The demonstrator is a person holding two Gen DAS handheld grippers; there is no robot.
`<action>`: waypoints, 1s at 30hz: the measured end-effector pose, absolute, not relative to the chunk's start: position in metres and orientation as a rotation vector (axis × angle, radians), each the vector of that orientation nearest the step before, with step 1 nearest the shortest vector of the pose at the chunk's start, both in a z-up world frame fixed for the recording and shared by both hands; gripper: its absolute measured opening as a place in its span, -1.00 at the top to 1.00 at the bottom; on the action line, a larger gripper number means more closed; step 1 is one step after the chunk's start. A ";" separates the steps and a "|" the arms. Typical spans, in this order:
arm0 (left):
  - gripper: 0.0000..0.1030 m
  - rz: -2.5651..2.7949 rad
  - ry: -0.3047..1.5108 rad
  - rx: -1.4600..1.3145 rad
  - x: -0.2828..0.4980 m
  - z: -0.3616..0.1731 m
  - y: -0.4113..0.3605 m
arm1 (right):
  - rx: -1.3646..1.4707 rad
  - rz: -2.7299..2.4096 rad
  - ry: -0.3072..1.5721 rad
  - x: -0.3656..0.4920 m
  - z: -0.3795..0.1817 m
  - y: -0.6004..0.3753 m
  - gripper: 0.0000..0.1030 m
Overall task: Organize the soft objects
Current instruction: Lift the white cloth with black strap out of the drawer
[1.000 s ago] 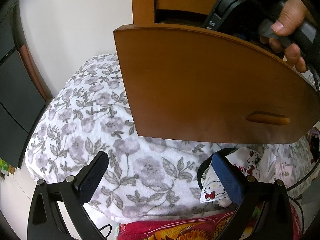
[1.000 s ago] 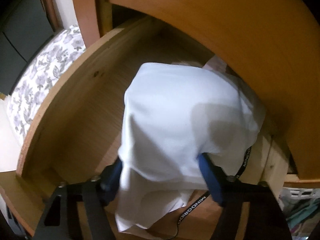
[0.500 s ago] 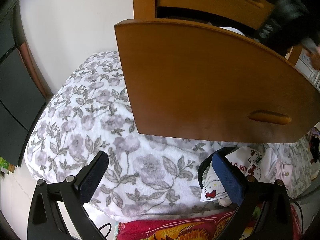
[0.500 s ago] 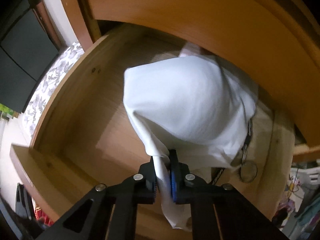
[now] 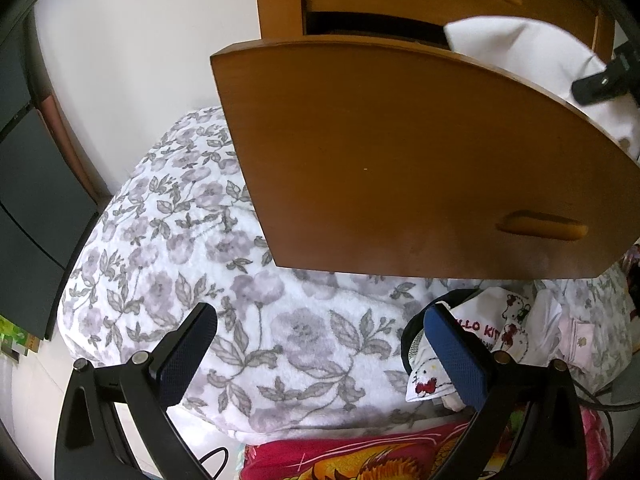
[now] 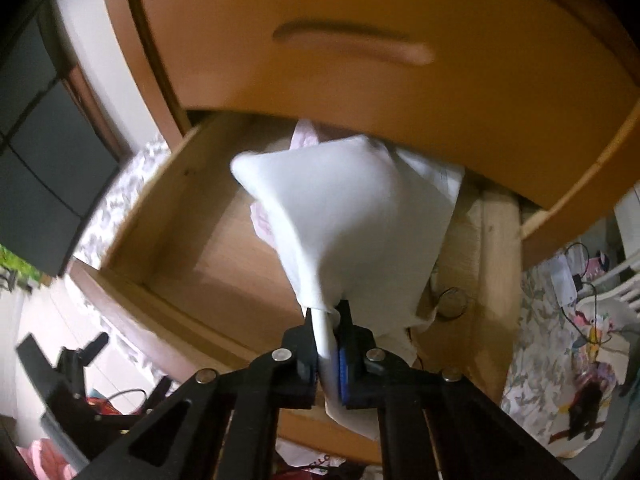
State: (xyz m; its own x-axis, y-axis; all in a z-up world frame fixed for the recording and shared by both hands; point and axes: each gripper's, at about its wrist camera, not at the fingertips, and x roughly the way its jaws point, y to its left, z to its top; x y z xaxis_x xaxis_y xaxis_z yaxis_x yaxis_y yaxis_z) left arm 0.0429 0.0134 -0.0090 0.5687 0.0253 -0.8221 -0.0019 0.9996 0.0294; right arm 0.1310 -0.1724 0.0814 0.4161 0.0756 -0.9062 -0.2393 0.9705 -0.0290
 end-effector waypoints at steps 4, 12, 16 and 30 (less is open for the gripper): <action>-1.00 0.020 0.961 0.032 0.042 -0.008 0.013 | -0.113 0.199 1.066 0.119 0.102 -0.184 0.86; -1.00 0.029 0.943 0.057 0.039 -0.005 0.009 | 0.020 0.238 0.941 0.097 0.148 -0.212 0.86; -1.00 0.035 0.924 0.072 0.035 -0.002 0.007 | 0.063 0.232 0.876 0.086 0.168 -0.225 0.87; -1.00 0.054 0.839 0.111 0.023 0.010 0.001 | 0.138 0.247 0.662 0.038 0.240 -0.248 0.87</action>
State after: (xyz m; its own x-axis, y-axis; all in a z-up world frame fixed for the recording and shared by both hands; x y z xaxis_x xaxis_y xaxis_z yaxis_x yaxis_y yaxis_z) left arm 0.0232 0.0007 0.0103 0.6672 0.0911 -0.7393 -0.0035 0.9929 0.1192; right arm 0.0376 -0.2478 0.2402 0.7611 0.2698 -0.5899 -0.1823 0.9617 0.2046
